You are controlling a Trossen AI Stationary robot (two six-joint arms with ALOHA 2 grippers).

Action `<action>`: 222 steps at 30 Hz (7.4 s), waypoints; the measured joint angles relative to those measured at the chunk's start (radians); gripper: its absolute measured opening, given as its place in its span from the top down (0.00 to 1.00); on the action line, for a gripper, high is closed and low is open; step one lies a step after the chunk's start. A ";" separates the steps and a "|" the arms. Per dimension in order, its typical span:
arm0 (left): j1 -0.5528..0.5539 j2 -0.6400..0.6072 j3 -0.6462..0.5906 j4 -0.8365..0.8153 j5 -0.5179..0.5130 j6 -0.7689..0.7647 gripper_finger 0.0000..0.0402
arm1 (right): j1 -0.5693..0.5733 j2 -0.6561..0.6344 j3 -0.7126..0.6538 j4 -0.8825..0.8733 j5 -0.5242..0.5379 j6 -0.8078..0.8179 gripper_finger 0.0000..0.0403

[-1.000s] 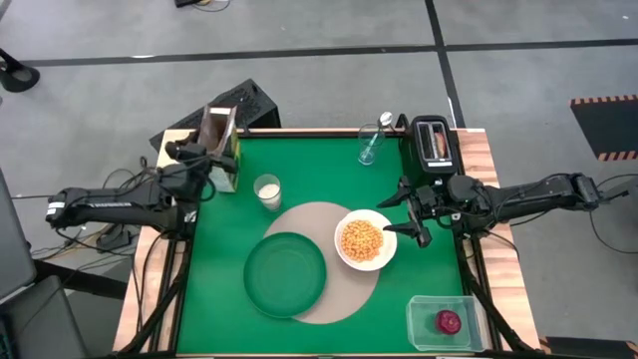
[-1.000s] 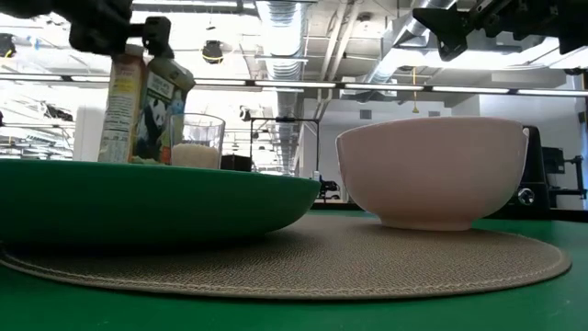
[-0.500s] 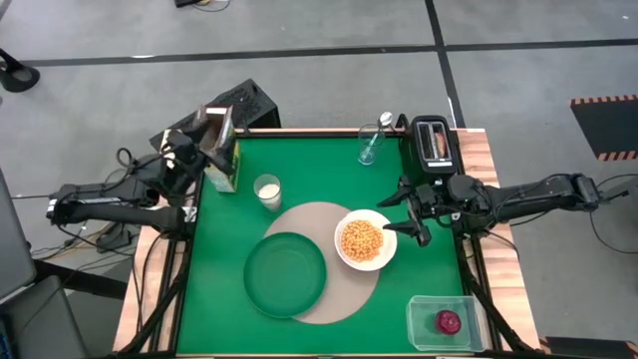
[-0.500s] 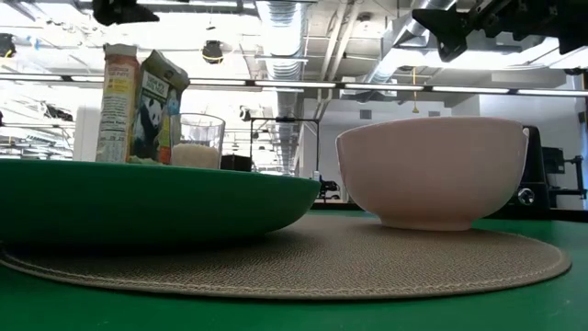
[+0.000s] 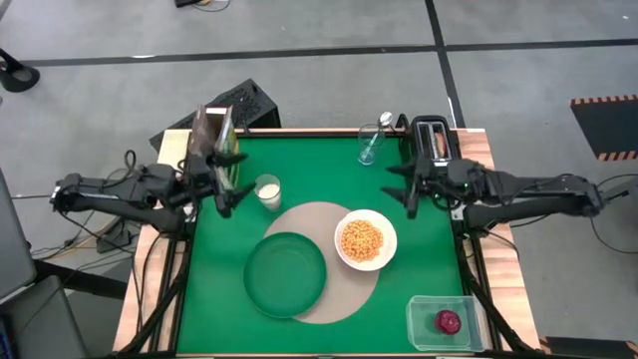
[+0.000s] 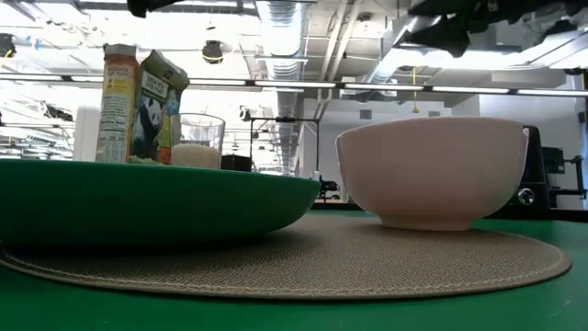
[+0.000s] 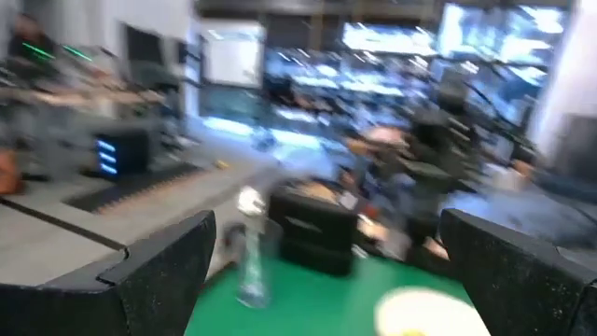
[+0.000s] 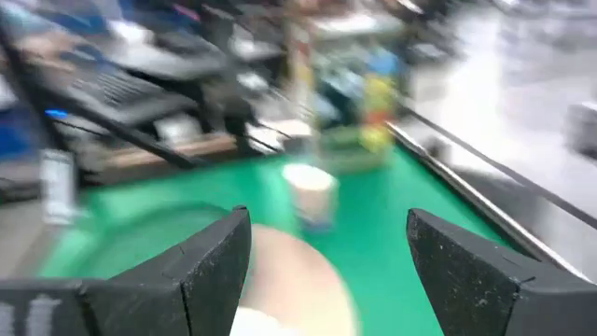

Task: Arrange a breakfast setting
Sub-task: Put the bagel on top of the green plate

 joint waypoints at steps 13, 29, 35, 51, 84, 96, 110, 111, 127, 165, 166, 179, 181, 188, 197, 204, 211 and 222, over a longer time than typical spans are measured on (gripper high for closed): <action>-0.247 0.000 -0.032 -0.113 0.039 -0.106 0.01 | -0.159 0.022 0.303 -0.553 0.200 0.178 0.24; -0.324 -0.003 -0.032 -0.114 0.126 0.056 0.01 | -0.480 0.253 0.548 -1.036 0.190 0.325 0.29; -0.324 -0.002 -0.032 -0.141 0.125 0.051 0.01 | -0.605 0.339 0.549 -1.104 0.186 0.325 0.29; -0.324 0.000 -0.032 -0.159 0.116 0.053 0.01 | -0.792 0.500 0.549 -1.125 0.185 0.256 0.30; -0.324 0.075 -0.032 -0.174 0.116 0.032 0.01 | -0.807 0.625 0.549 -1.182 0.291 0.309 0.60; -0.324 0.079 -0.032 -0.172 0.116 0.033 0.01 | -0.813 0.671 0.552 -1.181 0.291 0.306 0.67; -0.324 0.079 -0.032 -0.171 0.122 0.046 0.01 | -0.815 0.666 0.549 -1.184 0.296 0.306 0.79; -0.324 0.079 -0.032 -0.171 0.122 0.046 0.01 | -0.814 0.659 0.555 -1.184 0.296 0.306 0.79; -0.324 0.079 -0.032 -0.171 0.123 0.046 0.01 | -0.829 0.666 0.637 -1.158 0.320 0.306 0.53; -0.324 0.079 -0.032 -0.178 0.147 0.038 0.01 | -0.854 0.836 0.638 -1.221 0.411 0.309 0.88; -0.324 0.079 -0.032 -0.179 0.147 0.037 0.01 | -0.854 0.836 0.638 -1.222 0.411 0.308 0.88; -0.324 0.079 -0.032 -0.179 0.144 0.034 0.01 | -0.840 0.836 0.775 -1.327 0.417 0.306 0.88; -0.324 0.079 -0.032 -0.179 0.144 0.034 0.01 | -0.840 0.836 0.802 -1.351 0.420 0.306 0.88; -0.324 0.079 -0.032 -0.179 0.144 0.040 0.01 | -0.813 0.836 0.892 -1.414 0.423 0.305 0.88; -0.324 0.079 -0.032 -0.179 0.145 0.040 0.01 | -0.749 0.835 1.022 -1.472 0.432 0.308 0.88; -0.324 0.079 -0.032 -0.179 0.145 0.039 0.01 | -0.691 0.835 1.126 -1.478 0.431 0.305 0.88; -0.324 0.079 -0.032 -0.183 0.147 0.031 0.01 | -0.587 0.796 1.175 -1.477 0.422 0.292 0.88; -0.324 0.079 -0.032 -0.193 0.147 0.029 0.01 | -0.358 0.696 1.175 -1.360 0.310 0.328 0.88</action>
